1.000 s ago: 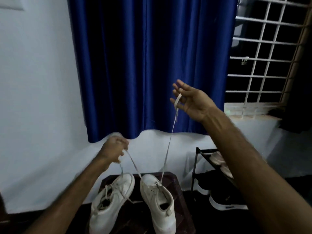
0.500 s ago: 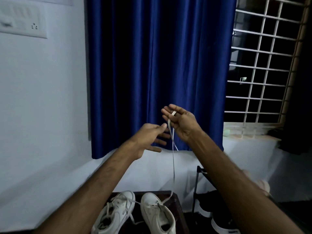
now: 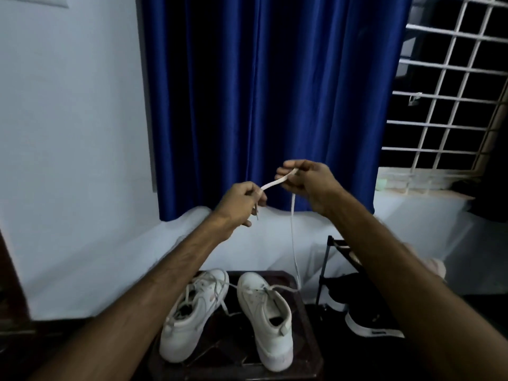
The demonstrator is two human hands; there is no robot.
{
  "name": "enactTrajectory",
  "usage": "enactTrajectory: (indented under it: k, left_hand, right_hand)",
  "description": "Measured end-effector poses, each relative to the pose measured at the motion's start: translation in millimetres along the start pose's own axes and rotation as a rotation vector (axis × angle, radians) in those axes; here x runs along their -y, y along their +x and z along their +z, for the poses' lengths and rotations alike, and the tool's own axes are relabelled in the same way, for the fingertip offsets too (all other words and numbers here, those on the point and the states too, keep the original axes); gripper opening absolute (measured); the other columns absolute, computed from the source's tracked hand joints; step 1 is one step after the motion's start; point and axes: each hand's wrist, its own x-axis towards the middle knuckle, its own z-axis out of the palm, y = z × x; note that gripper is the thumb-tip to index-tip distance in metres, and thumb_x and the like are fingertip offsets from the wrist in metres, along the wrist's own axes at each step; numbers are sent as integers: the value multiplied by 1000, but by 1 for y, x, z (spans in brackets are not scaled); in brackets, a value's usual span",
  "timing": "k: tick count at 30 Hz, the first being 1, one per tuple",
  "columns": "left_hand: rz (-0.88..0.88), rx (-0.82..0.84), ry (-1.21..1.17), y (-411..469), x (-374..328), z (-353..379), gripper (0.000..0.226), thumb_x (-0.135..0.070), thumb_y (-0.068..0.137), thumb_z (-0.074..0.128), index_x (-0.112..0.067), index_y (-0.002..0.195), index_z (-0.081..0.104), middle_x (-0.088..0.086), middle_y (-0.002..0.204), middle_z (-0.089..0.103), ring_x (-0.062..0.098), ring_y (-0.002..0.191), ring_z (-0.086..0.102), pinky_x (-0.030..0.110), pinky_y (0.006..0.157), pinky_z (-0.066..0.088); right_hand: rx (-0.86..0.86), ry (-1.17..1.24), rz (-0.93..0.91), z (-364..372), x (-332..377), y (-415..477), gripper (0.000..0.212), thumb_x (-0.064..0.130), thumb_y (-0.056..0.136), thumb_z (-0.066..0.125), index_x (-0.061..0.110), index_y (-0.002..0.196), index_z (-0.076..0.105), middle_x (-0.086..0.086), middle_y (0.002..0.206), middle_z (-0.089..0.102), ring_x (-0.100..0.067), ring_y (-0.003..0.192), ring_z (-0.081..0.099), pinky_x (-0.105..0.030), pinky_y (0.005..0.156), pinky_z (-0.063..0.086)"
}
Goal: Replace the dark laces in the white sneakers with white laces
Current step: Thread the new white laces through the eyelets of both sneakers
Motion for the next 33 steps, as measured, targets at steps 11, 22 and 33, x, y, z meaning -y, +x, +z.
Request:
enactTrajectory:
  k: [11, 22, 33]
  left_hand:
    - [226, 29, 613, 4, 58, 24, 25, -32, 88, 63, -26, 102, 43, -6, 78, 68, 15, 71, 62, 35, 66, 48]
    - [253, 175, 544, -7, 92, 51, 42, -36, 84, 73, -28, 110, 40, -4, 85, 74, 9, 66, 61, 30, 67, 48]
    - [165, 203, 392, -11, 114, 57, 23, -24, 85, 70, -29, 98, 52, -7, 81, 69, 11, 72, 64, 41, 74, 54]
  right_hand:
    - [482, -709, -22, -15, -90, -15, 35, 34, 103, 40, 14, 112, 67, 0, 106, 71, -13, 104, 64, -30, 94, 46]
    - [635, -545, 164, -54, -125, 0, 20, 19, 83, 72, 1, 89, 72, -14, 89, 74, -17, 60, 59, -28, 62, 47]
    - [657, -534, 211, -61, -143, 4, 7, 9, 90, 65, 7, 85, 69, -11, 83, 74, -12, 63, 64, -19, 55, 48]
